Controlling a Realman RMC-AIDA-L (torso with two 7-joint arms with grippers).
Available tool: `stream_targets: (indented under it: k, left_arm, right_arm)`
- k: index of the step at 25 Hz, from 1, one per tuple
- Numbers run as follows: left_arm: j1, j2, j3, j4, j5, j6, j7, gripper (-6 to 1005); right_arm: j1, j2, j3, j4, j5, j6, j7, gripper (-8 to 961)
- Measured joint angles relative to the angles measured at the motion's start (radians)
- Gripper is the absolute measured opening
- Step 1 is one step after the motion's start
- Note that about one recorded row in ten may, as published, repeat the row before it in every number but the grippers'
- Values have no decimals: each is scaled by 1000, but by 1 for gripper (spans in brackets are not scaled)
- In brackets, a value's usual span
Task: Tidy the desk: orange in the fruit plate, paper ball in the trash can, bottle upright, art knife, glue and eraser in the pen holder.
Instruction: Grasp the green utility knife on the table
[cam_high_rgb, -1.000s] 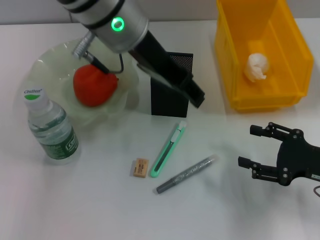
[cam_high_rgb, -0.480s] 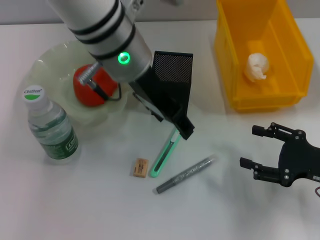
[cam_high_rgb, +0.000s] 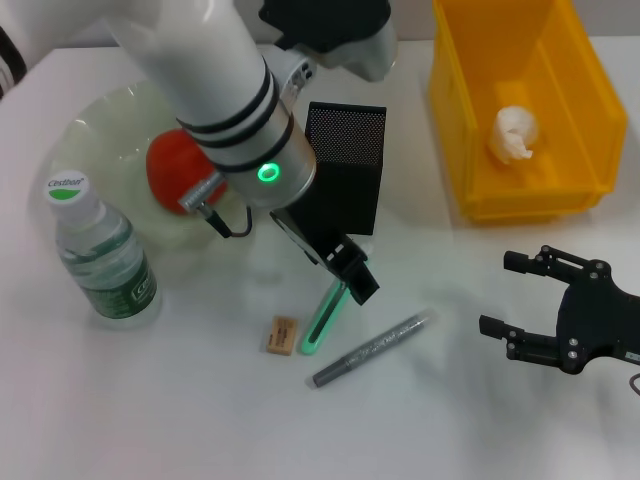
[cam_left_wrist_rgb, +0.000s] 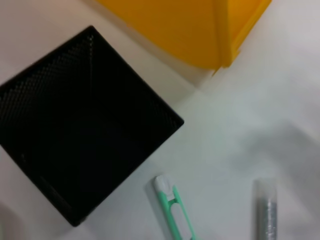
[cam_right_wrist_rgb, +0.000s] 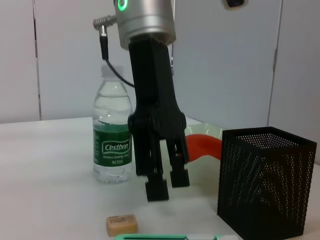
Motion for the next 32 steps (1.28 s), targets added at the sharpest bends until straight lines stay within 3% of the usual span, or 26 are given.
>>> stream_targets:
  k: [11, 22, 26, 32]
  left_arm:
    - [19, 0, 132, -42, 9, -113, 6, 750]
    - [46, 0, 205, -42, 8, -192, 23, 750]
    - [48, 0, 215, -42, 10, -206, 23, 632]
    - [50, 0, 232, -42, 13, -225, 37, 575]
  right_arm:
    - [-4, 1, 1, 9, 5, 12, 0, 788]
    - [-5, 3, 2, 9, 6, 12, 6, 788]
    - [-5, 3, 3, 9, 6, 9, 8, 786]
    - [-5, 3, 3, 10, 7, 8, 9, 784]
